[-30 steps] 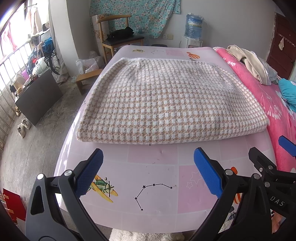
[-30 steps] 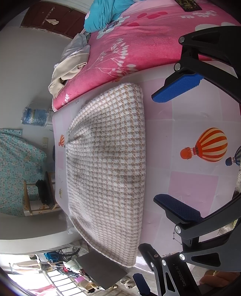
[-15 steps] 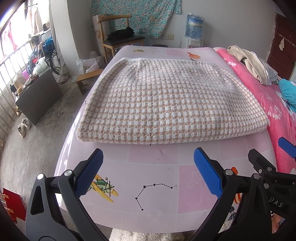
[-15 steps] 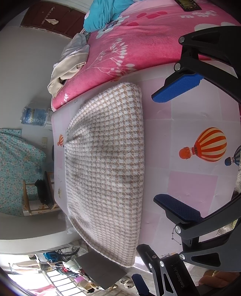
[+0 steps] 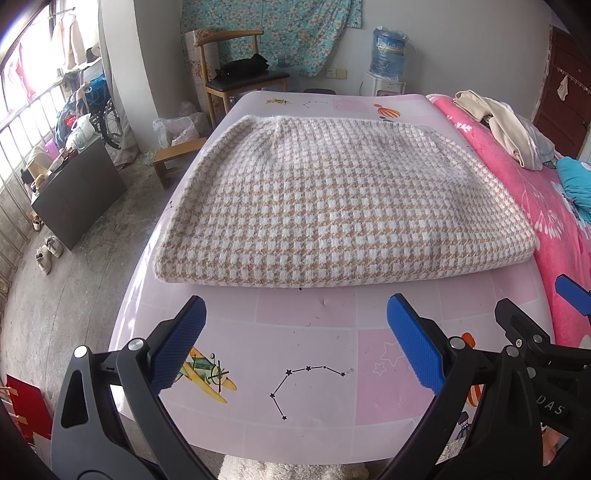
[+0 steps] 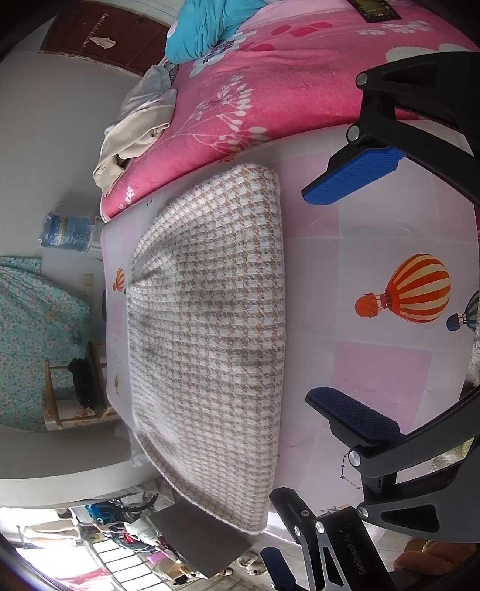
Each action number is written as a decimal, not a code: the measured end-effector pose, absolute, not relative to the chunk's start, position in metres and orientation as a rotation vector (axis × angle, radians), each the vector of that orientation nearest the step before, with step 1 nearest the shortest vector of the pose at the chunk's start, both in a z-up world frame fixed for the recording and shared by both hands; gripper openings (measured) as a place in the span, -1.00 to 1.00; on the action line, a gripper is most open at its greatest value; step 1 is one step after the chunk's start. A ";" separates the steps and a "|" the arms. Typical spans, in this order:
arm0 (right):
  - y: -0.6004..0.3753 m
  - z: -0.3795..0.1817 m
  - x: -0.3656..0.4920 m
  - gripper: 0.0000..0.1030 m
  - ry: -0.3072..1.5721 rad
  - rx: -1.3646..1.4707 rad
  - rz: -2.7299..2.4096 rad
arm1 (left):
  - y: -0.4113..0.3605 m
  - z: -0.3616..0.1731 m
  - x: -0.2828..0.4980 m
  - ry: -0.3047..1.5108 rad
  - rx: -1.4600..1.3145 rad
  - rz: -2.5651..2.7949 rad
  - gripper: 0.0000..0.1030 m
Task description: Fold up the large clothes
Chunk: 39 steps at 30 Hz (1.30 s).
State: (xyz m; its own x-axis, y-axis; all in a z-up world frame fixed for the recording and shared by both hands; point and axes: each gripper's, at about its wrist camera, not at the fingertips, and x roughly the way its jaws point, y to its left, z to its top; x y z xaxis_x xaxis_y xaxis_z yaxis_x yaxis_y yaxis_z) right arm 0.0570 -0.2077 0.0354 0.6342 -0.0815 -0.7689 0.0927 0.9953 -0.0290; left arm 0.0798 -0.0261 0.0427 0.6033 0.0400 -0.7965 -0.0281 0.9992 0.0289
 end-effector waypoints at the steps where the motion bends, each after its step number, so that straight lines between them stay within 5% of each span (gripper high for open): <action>1: -0.209 0.035 0.057 0.88 0.878 0.014 -0.098 | -0.026 0.043 0.080 0.922 0.014 0.040 0.84; 39: -0.209 0.033 0.059 0.88 0.886 0.008 -0.087 | -0.026 0.044 0.080 0.921 0.013 0.040 0.84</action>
State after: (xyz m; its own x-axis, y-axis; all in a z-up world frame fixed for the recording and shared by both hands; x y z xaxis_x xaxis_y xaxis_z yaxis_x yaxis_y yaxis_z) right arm 0.0586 -0.2093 0.0334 0.6293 -0.0723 -0.7738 0.0790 0.9965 -0.0288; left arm 0.0796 -0.0261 0.0437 0.6045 0.0407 -0.7955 -0.0292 0.9992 0.0288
